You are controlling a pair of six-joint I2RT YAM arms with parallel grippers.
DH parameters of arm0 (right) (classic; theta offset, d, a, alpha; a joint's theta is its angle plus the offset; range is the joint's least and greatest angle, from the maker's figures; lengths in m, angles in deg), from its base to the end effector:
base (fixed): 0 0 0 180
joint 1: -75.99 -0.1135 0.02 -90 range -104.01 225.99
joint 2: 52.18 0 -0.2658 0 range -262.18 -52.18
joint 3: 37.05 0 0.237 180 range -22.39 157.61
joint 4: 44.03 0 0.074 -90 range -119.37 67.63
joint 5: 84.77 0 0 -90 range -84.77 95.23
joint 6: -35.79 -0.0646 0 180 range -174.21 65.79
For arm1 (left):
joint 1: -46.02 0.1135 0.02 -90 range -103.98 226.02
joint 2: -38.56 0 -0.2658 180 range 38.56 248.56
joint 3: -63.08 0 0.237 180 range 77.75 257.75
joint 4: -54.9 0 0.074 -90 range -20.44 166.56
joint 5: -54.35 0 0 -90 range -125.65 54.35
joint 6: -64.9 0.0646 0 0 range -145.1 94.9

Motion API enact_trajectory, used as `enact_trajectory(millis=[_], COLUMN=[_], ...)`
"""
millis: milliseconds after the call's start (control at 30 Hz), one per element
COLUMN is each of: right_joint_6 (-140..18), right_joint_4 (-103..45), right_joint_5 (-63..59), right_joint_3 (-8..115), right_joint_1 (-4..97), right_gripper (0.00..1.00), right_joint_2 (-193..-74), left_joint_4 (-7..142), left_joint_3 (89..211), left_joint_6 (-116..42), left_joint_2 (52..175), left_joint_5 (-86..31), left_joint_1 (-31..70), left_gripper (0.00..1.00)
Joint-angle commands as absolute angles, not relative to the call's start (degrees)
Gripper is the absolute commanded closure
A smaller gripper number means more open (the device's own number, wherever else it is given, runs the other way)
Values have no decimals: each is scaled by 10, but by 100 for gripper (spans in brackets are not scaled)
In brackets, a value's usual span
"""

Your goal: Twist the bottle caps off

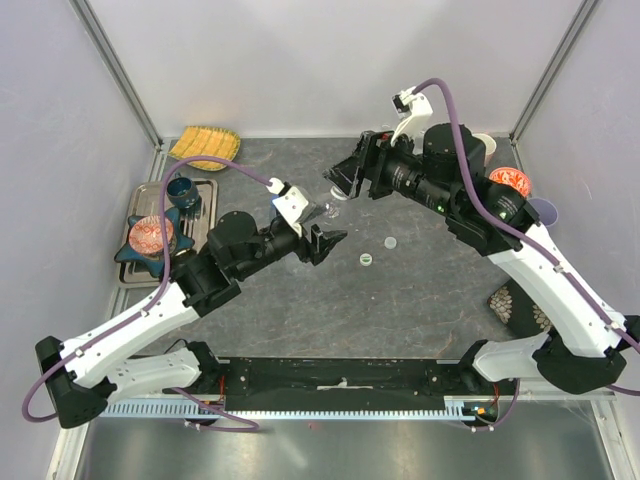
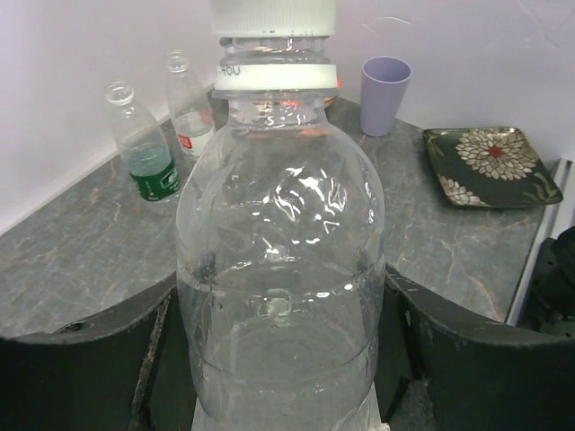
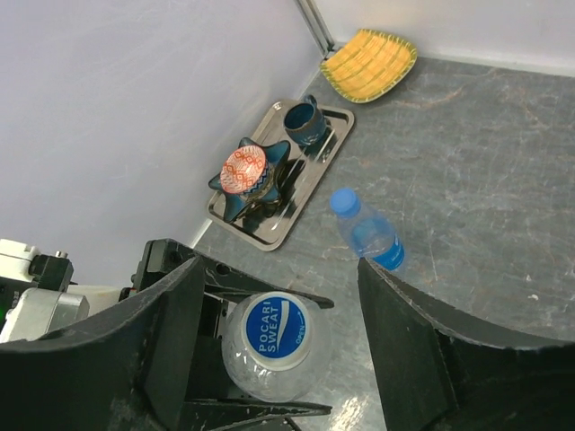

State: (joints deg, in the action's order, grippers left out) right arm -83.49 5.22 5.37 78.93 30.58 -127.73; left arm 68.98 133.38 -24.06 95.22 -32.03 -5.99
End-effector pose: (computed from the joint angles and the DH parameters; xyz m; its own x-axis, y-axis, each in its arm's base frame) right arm 0.1904 0.1929 0.5033 -0.4414 0.2489 -0.8621 -0.5670 0.6672 0.4830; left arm 0.1462 -0.1938 0.3904 0.0103 0.0163 -0.9998 0.8254 0.5643 0.0177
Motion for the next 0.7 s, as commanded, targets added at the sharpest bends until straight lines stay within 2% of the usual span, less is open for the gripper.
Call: enact_trajectory(millis=[0,300,667], right_joint_6=[-839,-836,-831], right_joint_4=[46,48,48], right_joint_5=[55,56,65], right_joint_3=[784,773,759], right_joint_1=[298,287,285], right_gripper=[26,29,50], right_joint_2=[-1274,-1277,-1268], left_joint_4=[650,650,650], left_joint_3=[1332,1332,1330], left_joint_6=[-196,-193,-195], left_joint_2=[952,955,952], left_joint_5=[-376,-379,-383], left_joint_1=[-71,-72,-72], left_gripper=[64,64,65])
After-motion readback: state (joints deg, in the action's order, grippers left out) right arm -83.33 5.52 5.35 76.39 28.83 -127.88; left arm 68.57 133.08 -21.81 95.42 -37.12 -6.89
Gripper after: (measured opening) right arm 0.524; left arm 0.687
